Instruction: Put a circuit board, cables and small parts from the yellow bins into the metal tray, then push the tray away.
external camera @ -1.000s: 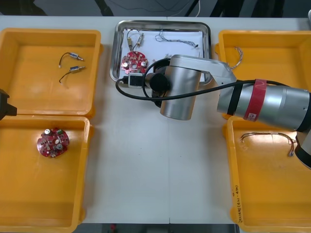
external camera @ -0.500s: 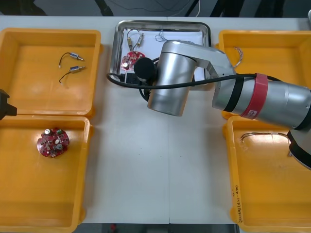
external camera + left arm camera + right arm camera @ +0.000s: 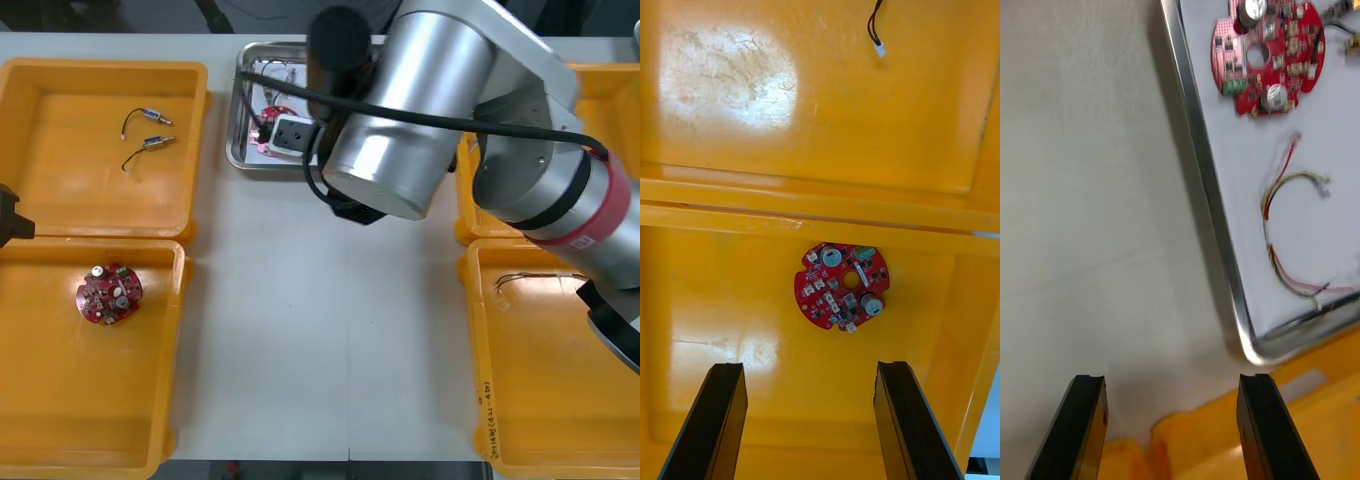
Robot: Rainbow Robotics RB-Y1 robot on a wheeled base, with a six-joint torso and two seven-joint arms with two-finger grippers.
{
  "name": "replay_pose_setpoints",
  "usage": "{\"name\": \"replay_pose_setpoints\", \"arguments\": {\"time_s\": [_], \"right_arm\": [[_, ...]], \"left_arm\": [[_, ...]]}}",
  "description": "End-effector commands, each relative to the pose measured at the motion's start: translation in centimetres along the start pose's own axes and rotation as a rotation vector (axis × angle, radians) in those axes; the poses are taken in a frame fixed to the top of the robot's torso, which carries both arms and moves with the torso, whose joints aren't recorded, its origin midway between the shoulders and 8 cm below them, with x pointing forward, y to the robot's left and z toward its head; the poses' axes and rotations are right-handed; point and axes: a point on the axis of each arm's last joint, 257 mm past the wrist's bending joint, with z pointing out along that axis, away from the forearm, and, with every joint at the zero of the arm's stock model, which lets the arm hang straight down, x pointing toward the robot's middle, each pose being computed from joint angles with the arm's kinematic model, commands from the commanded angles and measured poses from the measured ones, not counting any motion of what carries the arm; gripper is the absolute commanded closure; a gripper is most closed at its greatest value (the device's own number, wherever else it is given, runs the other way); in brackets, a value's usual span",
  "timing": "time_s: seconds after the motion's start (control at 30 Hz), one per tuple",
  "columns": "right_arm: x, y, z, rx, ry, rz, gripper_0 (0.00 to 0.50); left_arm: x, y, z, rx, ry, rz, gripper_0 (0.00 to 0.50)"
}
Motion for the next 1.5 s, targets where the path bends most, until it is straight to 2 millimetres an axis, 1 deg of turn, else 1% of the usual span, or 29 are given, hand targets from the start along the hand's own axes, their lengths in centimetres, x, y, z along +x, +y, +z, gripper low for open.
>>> {"name": "replay_pose_setpoints", "arguments": {"time_s": [0.03, 0.13, 0.2, 0.23, 0.3, 0.33, 0.37, 0.4, 0.43, 0.47, 0.5, 0.6, 0.63, 0.67, 0.7, 0.77, 0.87, 0.9, 0.97, 1.0, 1.07, 1.1, 1.17, 1.2, 1.27, 1.3, 1.37, 1.47, 1.5], "right_arm": [[-0.1, -0.6, -2.9, -0.024, -0.12, 0.245, 0.0], [1.0, -1.1, -3.5, -0.021, -0.152, 0.35, 0.0], [2.3, -1.8, -3.9, -0.019, -0.173, 0.446, 0.0], [2.3, -1.8, -3.9, -0.019, -0.173, 0.446, 0.0], [5.0, -2.5, -4.0, -0.018, -0.17, 0.556, 0.0], [5.5, -2.6, -4.0, -0.018, -0.168, 0.578, 0.0], [6.9, -2.9, -4.0, -0.018, -0.16, 0.631, 0.0], [7.7, -3.1, -3.9, -0.015, -0.152, 0.654, 0.0], [9.9, -3.4, -3.8, -0.016, -0.132, 0.725, 0.0], [11.0, -3.5, -3.7, -0.018, -0.118, 0.765, 0.0], [11.8, -3.7, -3.6, -0.018, -0.111, 0.792, 0.0], [16.2, -4.6, -3.7, -0.018, -0.065, 0.953, 0.0], [17.0, -4.6, -3.8, -0.023, -0.057, 0.979, 0.0], [17.0, -4.6, -3.8, -0.023, -0.057, 0.979, 0.0], [18.9, -4.9, -3.9, -0.029, -0.034, 1.046, 0.0], [20.5, -5.2, -4.1, -0.028, -0.019, 1.081, 0.0], [24.0, -5.8, -4.3, -0.034, 0.023, 1.158, 0.0], [24.4, -5.9, -4.3, -0.037, 0.028, 1.165, 0.0], [26.4, -5.9, -4.4, -0.055, 0.054, 1.211, 0.0], [26.8, -5.9, -4.5, -0.058, 0.059, 1.219, 0.0], [28.6, -5.9, -4.7, -0.053, 0.081, 1.239, 0.0], [28.8, -5.9, -4.7, -0.05, 0.084, 1.241, 0.0], [30.2, -5.5, -4.8, -0.04, 0.111, 1.246, 0.0], [30.5, -5.4, -4.8, -0.039, 0.117, 1.249, 0.0], [32.0, -4.7, -4.7, -0.036, 0.148, 1.264, 0.0], [32.2, -4.6, -4.7, -0.035, 0.151, 1.269, 0.0], [33.5, -3.7, -4.5, -0.04, 0.182, 1.289, 0.0], [34.7, -2.5, -4.4, -0.046, 0.211, 1.305, 0.0], [34.8, -2.4, -4.4, -0.046, 0.214, 1.309, 0.0]], "left_arm": [[-0.1, 1.2, -1.1, -0.034, -0.018, 0.119, 0.0], [-0.1, 1.2, -1.1, -0.034, -0.018, 0.119, 0.0], [-0.1, 1.2, -1.1, -0.034, -0.018, 0.119, 0.0], [-0.1, 1.2, -1.1, -0.034, -0.018, 0.119, 0.0], [-0.1, 1.2, -1.1, -0.034, -0.018, 0.119, 0.0], [-0.1, 1.2, -1.1, -0.034, -0.018, 0.119, 0.0], [-0.1, 1.2, -1.1, -0.034, -0.018, 0.119, 0.0], [-0.1, 1.2, -1.1, -0.034, -0.018, 0.119, 0.0], [-0.1, 1.2, -1.1, -0.034, -0.018, 0.119, 0.0], [-0.1, 1.2, -1.1, -0.034, -0.018, 0.119, 0.0], [-0.1, 1.2, -1.1, -0.034, -0.018, 0.119, 0.0], [-0.1, 1.2, -1.1, -0.034, -0.018, 0.119, 0.0], [-0.1, 1.2, -1.1, -0.034, -0.018, 0.119, 0.0], [-0.1, 1.2, -1.1, -0.034, -0.018, 0.119, 0.0], [-0.1, 1.2, -1.1, -0.034, -0.018, 0.119, 0.0], [-0.1, 1.2, -1.1, -0.034, -0.018, 0.119, 0.0], [-0.1, 1.2, -1.1, -0.034, -0.018, 0.119, 0.0], [-0.1, 1.2, -1.1, -0.034, -0.018, 0.119, 0.0], [-0.1, 1.2, -1.1, -0.034, -0.018, 0.119, 0.0], [-0.1, 1.2, -1.1, -0.034, -0.018, 0.119, 0.0], [-0.1, 1.2, -1.1, -0.034, -0.018, 0.119, 0.0], [-0.1, 1.2, -1.1, -0.034, -0.018, 0.119, 0.0], [-0.1, 1.2, -1.1, -0.034, -0.018, 0.119, 0.0], [-0.1, 1.2, -1.1, -0.034, -0.018, 0.119, 0.0], [-0.1, 1.2, -1.1, -0.034, -0.018, 0.119, 0.0], [-0.1, 1.2, -1.1, -0.034, -0.018, 0.119, 0.0], [-0.1, 1.2, -1.1, -0.034, -0.018, 0.119, 0.0], [-0.1, 1.2, -1.1, -0.034, -0.018, 0.119, 0.0], [-0.1, 1.2, -1.1, -0.034, -0.018, 0.119, 0.0]]}}
